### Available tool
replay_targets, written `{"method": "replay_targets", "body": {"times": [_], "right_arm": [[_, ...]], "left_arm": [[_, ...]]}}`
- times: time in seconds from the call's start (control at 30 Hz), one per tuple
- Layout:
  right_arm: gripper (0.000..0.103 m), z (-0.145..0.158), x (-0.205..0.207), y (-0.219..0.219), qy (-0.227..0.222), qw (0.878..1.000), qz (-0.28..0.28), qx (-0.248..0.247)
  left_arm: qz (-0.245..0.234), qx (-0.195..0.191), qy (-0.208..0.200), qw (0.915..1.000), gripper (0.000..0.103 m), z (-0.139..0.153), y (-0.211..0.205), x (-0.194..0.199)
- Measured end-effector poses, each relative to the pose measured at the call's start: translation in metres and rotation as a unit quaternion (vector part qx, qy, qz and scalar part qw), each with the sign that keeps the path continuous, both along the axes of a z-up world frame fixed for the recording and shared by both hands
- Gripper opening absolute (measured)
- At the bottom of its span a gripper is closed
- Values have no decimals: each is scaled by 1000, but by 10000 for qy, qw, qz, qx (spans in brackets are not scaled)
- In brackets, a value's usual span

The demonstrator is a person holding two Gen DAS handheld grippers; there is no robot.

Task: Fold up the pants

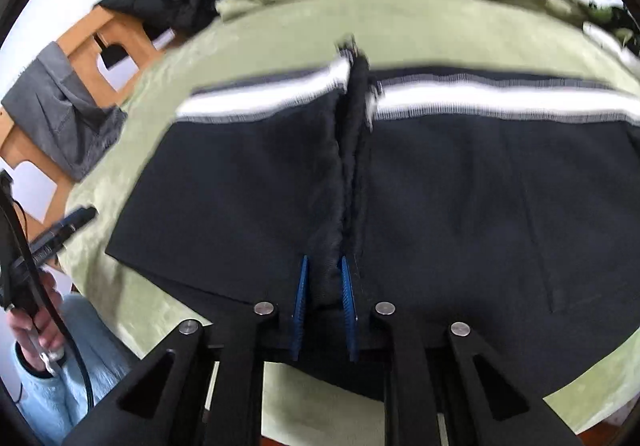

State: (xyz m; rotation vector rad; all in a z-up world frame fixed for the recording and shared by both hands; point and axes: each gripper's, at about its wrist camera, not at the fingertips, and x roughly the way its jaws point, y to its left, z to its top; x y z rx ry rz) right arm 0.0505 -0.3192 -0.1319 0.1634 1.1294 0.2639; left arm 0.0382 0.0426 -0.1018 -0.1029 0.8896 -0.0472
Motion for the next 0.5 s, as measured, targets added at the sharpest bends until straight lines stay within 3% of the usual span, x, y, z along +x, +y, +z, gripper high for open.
{"method": "replay_targets", "body": {"times": [0.1, 0.17, 0.27, 0.4, 0.47, 0.5], "right_arm": [[35, 7, 4, 1, -307, 9995, -54, 5], [55, 15, 14, 3, -706, 9971, -185, -235], [57, 7, 49, 14, -609, 9966, -199, -517], [57, -20, 85, 21, -139, 9993, -260, -229], [44, -21, 88, 26, -277, 9988, -292, -269], [23, -17, 87, 30, -301, 9988, -179, -330]], "left_arm": [[-6, -104, 33, 9999, 65, 1, 1, 1], [74, -178, -67, 9998, 65, 4, 4, 0], [172, -313, -142, 9993, 65, 5, 11, 0], [292, -620, -95, 9976, 65, 2, 24, 3], [309, -768, 2, 9966, 65, -2, 30, 6], [310, -803, 36, 9963, 65, -3, 31, 7]]}}
